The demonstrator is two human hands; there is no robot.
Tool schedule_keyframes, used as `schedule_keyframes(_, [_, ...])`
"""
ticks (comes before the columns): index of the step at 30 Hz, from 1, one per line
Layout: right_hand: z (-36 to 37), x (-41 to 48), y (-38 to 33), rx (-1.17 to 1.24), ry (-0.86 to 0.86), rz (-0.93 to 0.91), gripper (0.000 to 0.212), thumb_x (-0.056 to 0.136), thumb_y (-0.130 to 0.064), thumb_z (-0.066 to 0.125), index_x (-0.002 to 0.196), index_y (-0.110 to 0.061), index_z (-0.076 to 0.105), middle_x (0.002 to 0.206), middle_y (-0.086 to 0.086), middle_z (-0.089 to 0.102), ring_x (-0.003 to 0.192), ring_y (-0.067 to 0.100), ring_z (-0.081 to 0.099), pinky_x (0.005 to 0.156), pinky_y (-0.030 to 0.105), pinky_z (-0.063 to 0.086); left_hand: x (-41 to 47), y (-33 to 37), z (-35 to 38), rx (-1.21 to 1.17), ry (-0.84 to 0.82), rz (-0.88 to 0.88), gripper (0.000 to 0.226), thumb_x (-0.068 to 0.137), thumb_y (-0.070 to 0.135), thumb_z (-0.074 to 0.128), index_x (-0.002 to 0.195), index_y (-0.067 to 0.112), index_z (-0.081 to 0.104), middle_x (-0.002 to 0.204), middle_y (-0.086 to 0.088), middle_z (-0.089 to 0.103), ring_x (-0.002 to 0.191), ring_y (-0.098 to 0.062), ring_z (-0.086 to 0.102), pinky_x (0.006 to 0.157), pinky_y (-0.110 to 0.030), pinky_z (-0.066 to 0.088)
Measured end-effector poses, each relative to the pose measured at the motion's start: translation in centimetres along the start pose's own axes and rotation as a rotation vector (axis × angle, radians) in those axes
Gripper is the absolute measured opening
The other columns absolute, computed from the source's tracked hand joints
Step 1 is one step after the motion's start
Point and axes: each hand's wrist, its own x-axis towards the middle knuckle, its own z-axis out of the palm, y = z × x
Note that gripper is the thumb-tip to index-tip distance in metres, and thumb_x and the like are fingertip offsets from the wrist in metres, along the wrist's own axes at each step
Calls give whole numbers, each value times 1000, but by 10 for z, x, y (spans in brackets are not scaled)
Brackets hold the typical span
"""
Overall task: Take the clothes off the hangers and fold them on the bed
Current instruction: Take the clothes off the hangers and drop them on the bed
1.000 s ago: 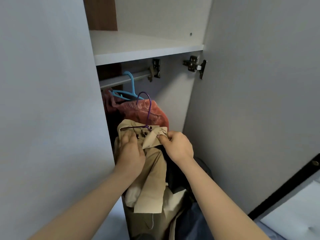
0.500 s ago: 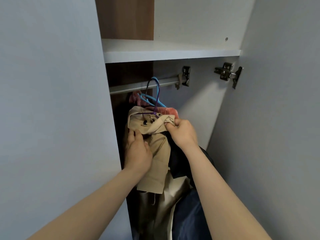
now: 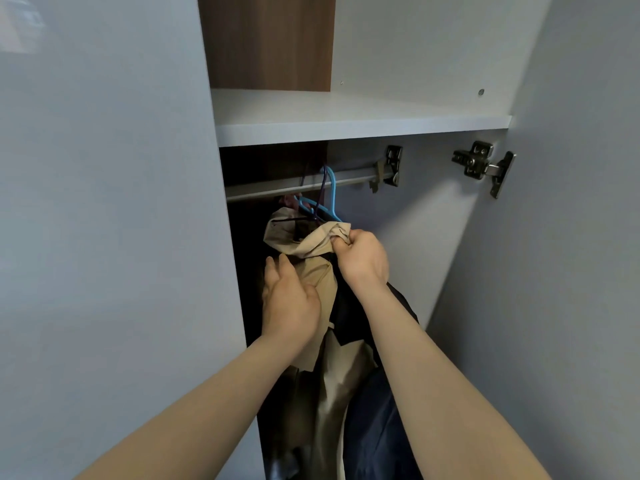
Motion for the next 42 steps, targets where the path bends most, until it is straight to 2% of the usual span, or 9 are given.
schedule_keyframes(8, [-2,16,-1,9,34,-12,24,95,-36,55,86,-16,65,80,2,63,76,23,56,60,26,34,-3,-11,4,5,-1,-39,61,99,24,44,151,13,16,159,-8,9,142,-29,24,112,-36,28])
schedule_keyframes(14, [5,19,-1,8,9,-37,27,96,-35,52,94,-12,66,92,8,68,84,26,60,64,27,38,-3,-20,-1,-6,14,-75,55,98,18,47,148,10,25,155,-9,19,136,-30,33,108,-36,35])
schedule_keyframes(19, [6,19,-1,18,51,-52,27,96,-36,53,90,-12,66,88,7,68,83,26,61,63,27,37,-5,-19,-3,66,6,-71,47,96,17,49,141,10,35,149,-10,29,131,-29,37,103,-35,39])
schedule_keyframes(24, [12,28,-9,-20,42,-54,27,96,-34,53,97,-13,68,94,8,69,89,29,62,65,27,38,-11,-21,-1,226,-38,-32,47,97,21,48,141,10,36,149,-9,29,133,-28,32,107,-31,34])
schedule_keyframes(29, [29,28,5,-151,-44,-72,33,97,-35,50,113,-11,65,105,9,66,105,28,58,74,29,43,-12,-20,-3,239,-64,-36,48,97,20,48,142,10,34,152,-9,24,137,-29,27,111,-32,29])
schedule_keyframes(34, [32,24,25,-149,-58,-126,33,99,-30,48,127,-16,58,106,0,67,75,6,57,51,5,33,-12,-20,-4,258,-54,-12,48,97,21,48,142,12,34,153,-8,23,138,-28,25,111,-33,29])
schedule_keyframes(37, [22,23,26,-289,-104,-183,29,98,-32,48,121,-19,61,102,0,68,79,15,60,49,20,34,-13,-21,-4,257,-75,3,50,97,21,48,143,13,33,154,-7,22,140,-28,23,112,-33,28])
schedule_keyframes(40, [10,11,28,-239,-75,-158,27,93,-31,58,119,-24,61,97,-8,67,82,12,62,60,20,41,-13,-19,-6,242,-102,23,51,96,22,49,144,15,32,153,-6,23,139,-27,26,111,-30,28])
schedule_keyframes(42, [1,-2,34,-183,-46,-111,17,87,-27,64,104,-26,64,83,-13,62,76,9,61,56,18,37,-12,-17,-7,244,-116,56,50,96,23,49,143,16,35,150,-5,28,135,-26,31,108,-29,31])
